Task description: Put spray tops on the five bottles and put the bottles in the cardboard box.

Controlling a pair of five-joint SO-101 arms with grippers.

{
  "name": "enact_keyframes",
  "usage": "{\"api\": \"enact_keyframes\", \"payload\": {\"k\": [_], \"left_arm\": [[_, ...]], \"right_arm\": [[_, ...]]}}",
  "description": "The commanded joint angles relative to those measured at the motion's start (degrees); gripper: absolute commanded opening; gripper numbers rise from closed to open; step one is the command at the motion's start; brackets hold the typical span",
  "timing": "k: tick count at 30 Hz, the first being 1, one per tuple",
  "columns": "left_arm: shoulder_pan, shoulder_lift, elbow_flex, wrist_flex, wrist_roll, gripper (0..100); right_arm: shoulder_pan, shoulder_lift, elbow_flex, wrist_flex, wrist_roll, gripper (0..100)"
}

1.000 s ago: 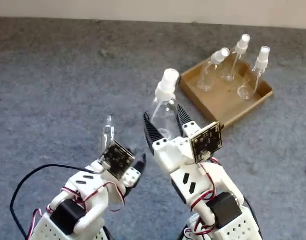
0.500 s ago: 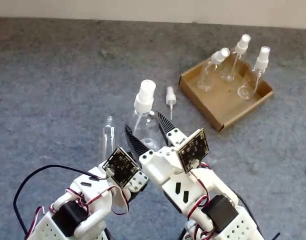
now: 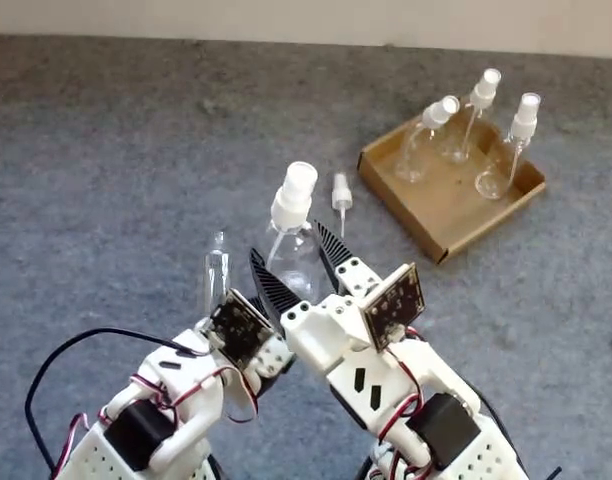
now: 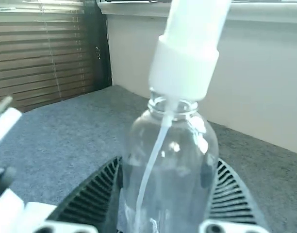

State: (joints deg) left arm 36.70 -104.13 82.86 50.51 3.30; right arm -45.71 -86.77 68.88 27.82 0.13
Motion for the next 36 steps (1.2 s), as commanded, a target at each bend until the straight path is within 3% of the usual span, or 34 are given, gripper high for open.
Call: {"api": "enact_keyframes", "payload": {"k": [1,7,15,25,36], "left_arm": [[-4.7,-0.66,-0.57,-3.78,-0.79,2],[-5.05,-0.66,-0.57,-3.78,-0.79,2],[-12.0,-0.66,-0.48,-3.87,-0.79,2],[-12.35,-0.66,2.42,-3.96,-0.97,2],[-2.07,-0.66,1.98,2.29,-0.88,2]], "right_arm": [[-0.92,0.75,0.57,-1.1,-0.35,16.9],[-0.75,0.75,0.57,-1.1,-0.18,16.9],[-0.57,0.75,0.66,-1.01,-0.18,16.9],[-0.57,0.75,1.19,-1.01,-0.18,16.9],[-0.57,0.75,1.45,-1.36,-0.18,16.9]]}}
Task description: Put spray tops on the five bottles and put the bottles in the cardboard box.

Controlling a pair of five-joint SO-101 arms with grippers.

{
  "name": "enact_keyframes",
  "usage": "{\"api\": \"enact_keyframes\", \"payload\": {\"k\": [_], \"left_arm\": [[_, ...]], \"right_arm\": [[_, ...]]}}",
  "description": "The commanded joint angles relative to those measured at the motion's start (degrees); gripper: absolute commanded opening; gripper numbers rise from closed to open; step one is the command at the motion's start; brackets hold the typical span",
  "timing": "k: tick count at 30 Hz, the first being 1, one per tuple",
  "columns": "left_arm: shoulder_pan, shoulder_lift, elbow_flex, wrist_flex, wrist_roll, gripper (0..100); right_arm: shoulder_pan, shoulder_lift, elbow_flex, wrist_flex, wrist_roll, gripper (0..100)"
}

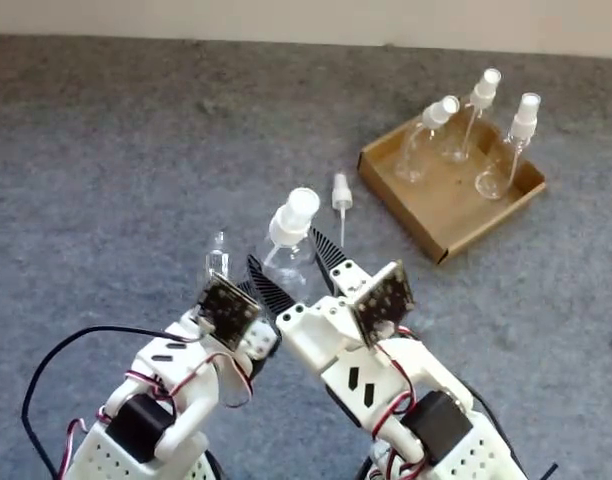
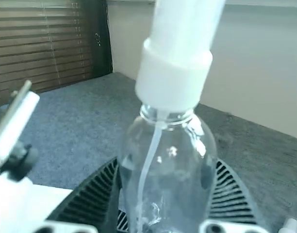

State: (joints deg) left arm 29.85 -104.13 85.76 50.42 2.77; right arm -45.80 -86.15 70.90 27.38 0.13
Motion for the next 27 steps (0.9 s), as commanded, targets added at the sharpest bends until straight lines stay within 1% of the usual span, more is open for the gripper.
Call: {"api": "enact_keyframes", "payload": {"k": [1,10,14,17,24,27], "left_arm": [[5.85,-0.66,-0.84,2.64,-0.35,2],[14.11,-0.66,-1.01,2.55,-0.44,2],[14.2,-0.66,-4.26,2.46,-0.44,2],[12.0,-0.66,-6.02,2.29,-0.35,2],[3.47,-0.66,-6.29,2.2,-0.35,2],[0.13,-0.66,-6.02,-0.09,-0.35,2]], "right_arm": [[-0.48,0.13,-0.57,-0.92,-0.18,16.9],[-0.48,0.13,-0.57,-0.92,-0.18,16.9],[-0.48,0.13,-0.48,-0.92,-0.18,16.9],[-0.48,0.13,-0.48,-0.92,-0.18,16.9],[-0.48,0.13,-0.48,-0.92,-0.18,16.9],[-0.48,0.13,-0.48,-0.92,-0.18,16.9]]}}
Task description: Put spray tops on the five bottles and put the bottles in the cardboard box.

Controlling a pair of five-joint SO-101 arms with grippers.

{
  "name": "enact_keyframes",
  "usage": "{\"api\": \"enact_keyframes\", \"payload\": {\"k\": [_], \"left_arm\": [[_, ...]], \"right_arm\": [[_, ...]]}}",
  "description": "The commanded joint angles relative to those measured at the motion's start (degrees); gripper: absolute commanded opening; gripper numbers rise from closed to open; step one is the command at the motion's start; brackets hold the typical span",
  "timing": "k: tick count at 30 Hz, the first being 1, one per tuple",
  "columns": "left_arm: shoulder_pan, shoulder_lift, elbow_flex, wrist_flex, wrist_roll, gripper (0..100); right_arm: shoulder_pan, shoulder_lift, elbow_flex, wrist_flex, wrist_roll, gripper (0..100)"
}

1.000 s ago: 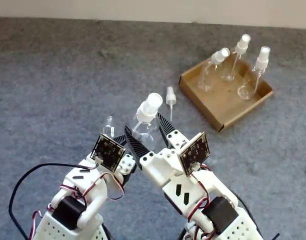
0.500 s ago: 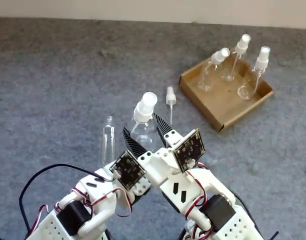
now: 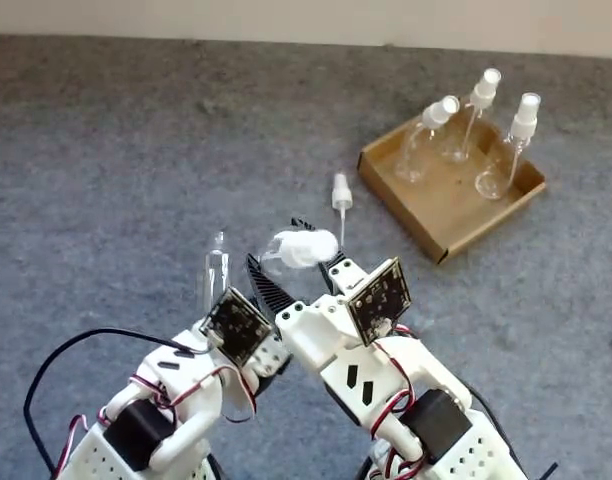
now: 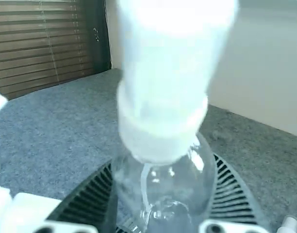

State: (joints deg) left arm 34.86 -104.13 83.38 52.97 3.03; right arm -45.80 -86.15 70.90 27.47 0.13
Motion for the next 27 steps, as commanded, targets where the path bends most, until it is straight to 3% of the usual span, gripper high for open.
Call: {"api": "enact_keyframes", "payload": {"k": [1,12,19,27], "left_arm": [[-5.93,-0.66,-3.47,-3.34,-0.62,2],[-6.73,-0.66,0.48,-4.31,-0.7,2],[-6.81,-0.66,0.13,1.41,-0.88,2],[-7.25,-0.66,0.4,1.41,-0.88,2]], "right_arm": [[-0.48,0.13,-0.4,-1.01,-0.18,16.9],[2.24,0.13,-0.57,-0.75,-0.35,16.9],[19.38,0.48,-0.92,-0.75,-0.44,16.9],[39.96,4.97,-6.37,-1.01,-0.18,16.9]]}}
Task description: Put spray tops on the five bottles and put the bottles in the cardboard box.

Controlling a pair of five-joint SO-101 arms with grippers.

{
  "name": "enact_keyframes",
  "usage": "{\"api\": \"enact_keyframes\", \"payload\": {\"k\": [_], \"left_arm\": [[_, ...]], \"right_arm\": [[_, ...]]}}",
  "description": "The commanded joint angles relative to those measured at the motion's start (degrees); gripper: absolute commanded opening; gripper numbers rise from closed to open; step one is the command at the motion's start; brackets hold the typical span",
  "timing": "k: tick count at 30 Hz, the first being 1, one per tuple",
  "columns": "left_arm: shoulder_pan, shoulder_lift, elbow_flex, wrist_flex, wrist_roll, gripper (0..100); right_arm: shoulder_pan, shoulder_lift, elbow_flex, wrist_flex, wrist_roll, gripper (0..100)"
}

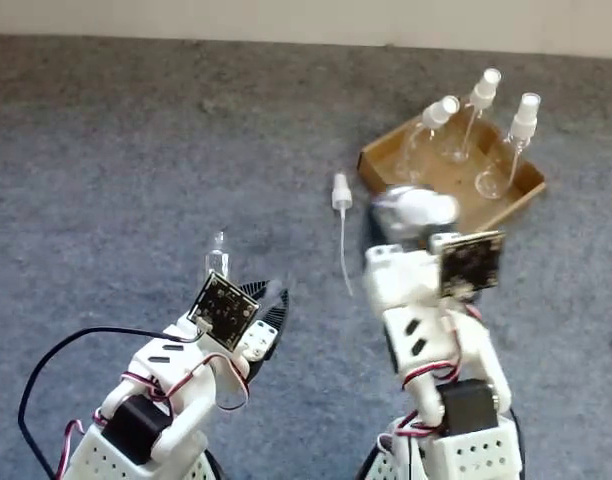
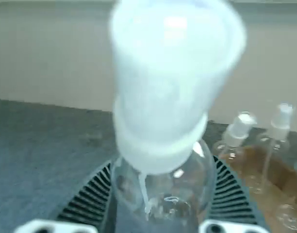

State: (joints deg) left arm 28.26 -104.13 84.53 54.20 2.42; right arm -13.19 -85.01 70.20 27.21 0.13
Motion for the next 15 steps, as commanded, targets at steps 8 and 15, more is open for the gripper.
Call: {"api": "enact_keyframes", "payload": {"k": [8,15], "left_arm": [[-0.75,-0.66,-0.31,0.35,-0.26,2],[-0.75,-0.66,2.77,0.18,-0.35,2]], "right_arm": [[14.29,24.57,-17.01,-0.84,-0.18,17.0],[15.87,33.27,-15.96,-15.78,-0.09,17.0]]}}
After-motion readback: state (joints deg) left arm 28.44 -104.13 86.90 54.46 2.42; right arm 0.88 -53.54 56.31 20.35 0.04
